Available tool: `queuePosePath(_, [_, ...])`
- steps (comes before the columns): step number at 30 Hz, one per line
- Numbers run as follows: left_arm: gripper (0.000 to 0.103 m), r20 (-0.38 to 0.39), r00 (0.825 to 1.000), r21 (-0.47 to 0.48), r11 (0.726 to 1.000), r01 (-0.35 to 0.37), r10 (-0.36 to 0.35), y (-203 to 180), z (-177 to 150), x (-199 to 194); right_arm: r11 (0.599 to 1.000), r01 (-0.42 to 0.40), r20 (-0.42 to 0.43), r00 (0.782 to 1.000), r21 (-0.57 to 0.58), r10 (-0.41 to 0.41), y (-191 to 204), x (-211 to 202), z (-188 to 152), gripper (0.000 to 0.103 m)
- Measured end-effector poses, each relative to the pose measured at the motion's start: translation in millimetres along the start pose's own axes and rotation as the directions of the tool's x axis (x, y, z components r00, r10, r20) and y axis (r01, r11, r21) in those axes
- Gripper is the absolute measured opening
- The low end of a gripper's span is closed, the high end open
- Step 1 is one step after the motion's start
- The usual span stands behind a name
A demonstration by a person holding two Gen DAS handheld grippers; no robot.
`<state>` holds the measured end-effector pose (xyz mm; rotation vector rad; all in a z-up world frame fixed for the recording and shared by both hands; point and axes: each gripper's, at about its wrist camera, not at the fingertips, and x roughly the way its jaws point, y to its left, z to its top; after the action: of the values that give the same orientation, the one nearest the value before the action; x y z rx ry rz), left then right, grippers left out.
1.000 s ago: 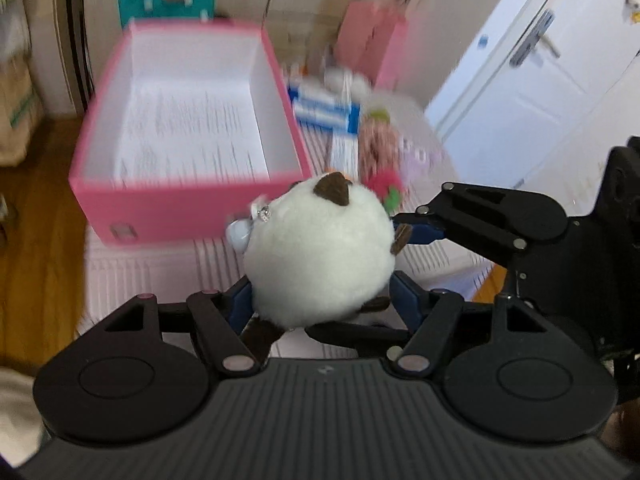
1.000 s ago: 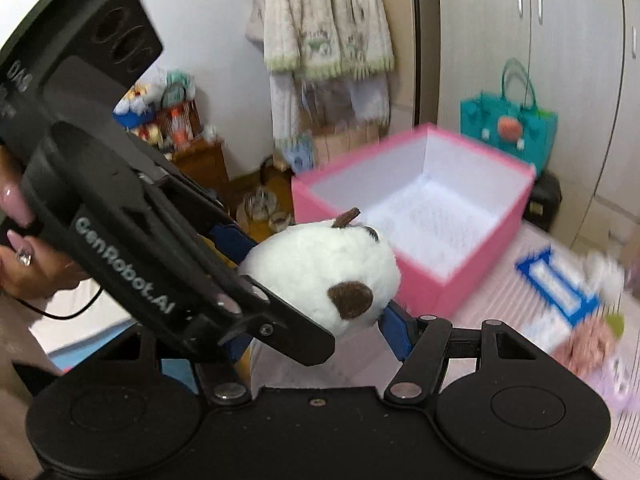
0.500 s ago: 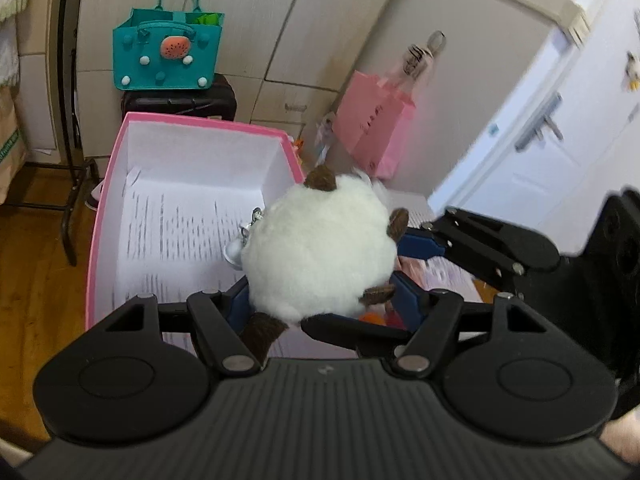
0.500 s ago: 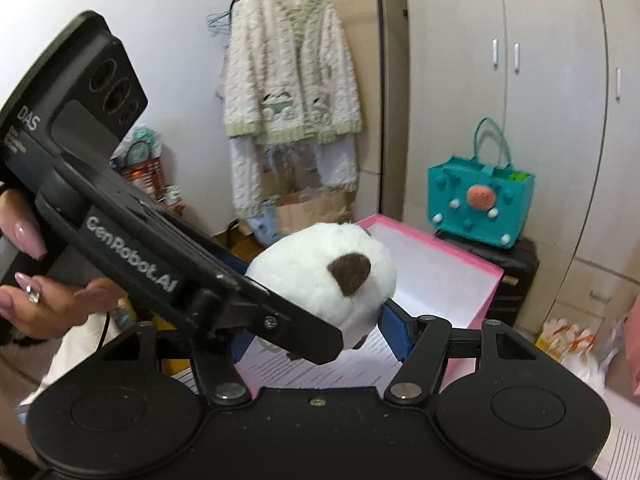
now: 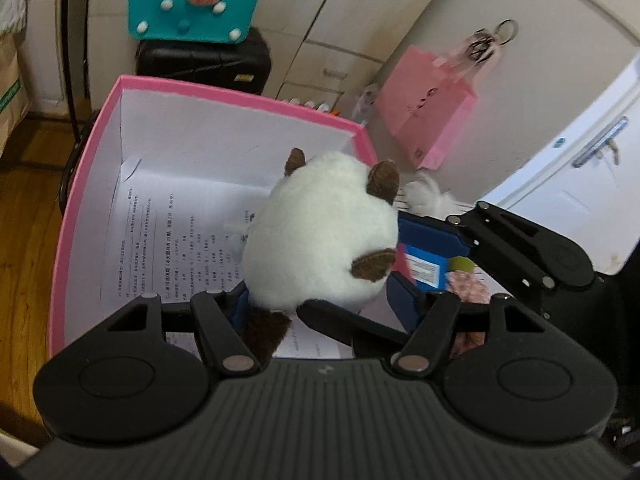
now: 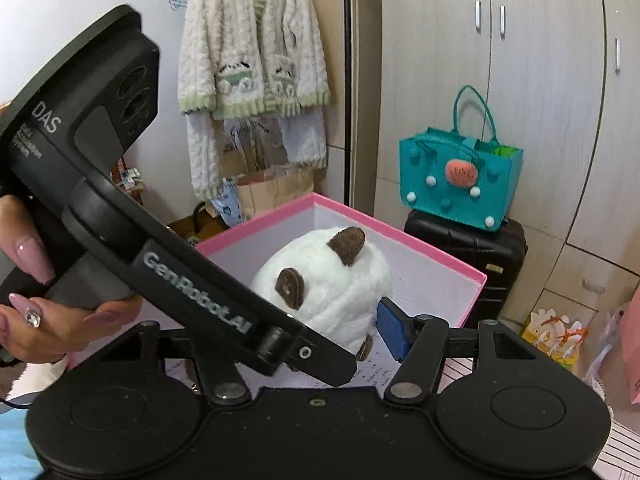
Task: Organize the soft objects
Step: 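Lower the white plush into the pink box and open the left tool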
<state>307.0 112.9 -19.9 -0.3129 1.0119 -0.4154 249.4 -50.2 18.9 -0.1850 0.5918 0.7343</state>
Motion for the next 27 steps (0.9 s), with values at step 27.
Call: queuePosePath(27, [0.047, -0.052, 0.999, -0.095, 0.995, -0.008, 0.003, 30.0, 26.5, 29.6, 0.933, 0.268, -0.105, 0.948, -0.239, -0.300, 12.0, 48.8, -3.7, 0.067])
